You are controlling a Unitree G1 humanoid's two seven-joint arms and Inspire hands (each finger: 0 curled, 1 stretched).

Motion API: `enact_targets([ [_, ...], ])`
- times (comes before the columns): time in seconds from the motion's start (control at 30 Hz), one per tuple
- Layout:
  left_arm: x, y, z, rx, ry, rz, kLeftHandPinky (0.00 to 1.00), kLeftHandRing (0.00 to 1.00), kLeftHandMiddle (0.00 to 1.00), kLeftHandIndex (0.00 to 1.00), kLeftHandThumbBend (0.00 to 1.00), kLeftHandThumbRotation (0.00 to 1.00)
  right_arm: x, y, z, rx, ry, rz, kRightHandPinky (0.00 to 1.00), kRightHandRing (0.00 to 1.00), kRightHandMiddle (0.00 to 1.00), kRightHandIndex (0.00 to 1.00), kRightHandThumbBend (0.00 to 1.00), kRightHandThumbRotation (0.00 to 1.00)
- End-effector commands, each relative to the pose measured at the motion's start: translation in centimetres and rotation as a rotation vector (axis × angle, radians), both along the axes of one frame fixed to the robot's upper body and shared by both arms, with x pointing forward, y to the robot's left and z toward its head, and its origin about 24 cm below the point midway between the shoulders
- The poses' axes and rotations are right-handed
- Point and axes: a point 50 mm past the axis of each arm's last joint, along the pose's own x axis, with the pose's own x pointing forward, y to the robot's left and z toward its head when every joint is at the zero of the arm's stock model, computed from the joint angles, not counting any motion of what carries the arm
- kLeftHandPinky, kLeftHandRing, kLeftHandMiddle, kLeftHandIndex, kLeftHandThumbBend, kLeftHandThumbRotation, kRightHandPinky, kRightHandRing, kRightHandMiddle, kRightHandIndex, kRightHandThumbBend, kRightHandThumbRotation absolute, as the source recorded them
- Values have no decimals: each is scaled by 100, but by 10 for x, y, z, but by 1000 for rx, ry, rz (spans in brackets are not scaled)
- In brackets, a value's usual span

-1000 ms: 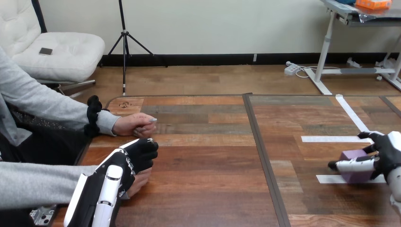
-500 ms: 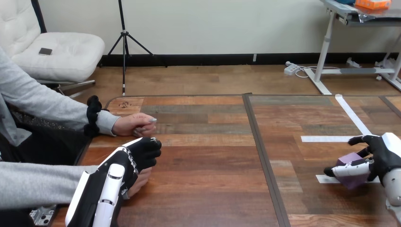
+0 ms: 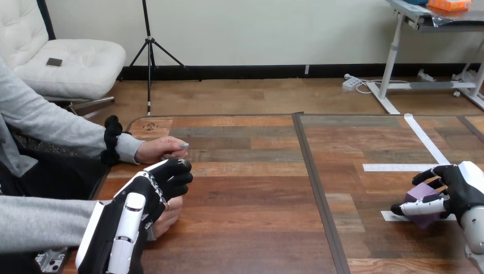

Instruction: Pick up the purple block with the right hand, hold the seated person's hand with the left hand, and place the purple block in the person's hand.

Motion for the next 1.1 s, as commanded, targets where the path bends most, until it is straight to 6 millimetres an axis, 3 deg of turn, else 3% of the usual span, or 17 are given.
enact_targets([
  [0.0,11,2,10,-13,-79,10,79,79,79,73,44,97,-1,17,-12,10,24,63,47,51,53,51,94,0],
  [0.57,10,2,15,35,-82,51,77,79,78,72,42,100,0,18,-9,-39,6,99,37,43,46,46,91,0],
  [1.07,9,2,16,46,-73,61,78,81,78,71,40,100,2,19,-4,-35,-50,133,35,41,45,45,91,0],
])
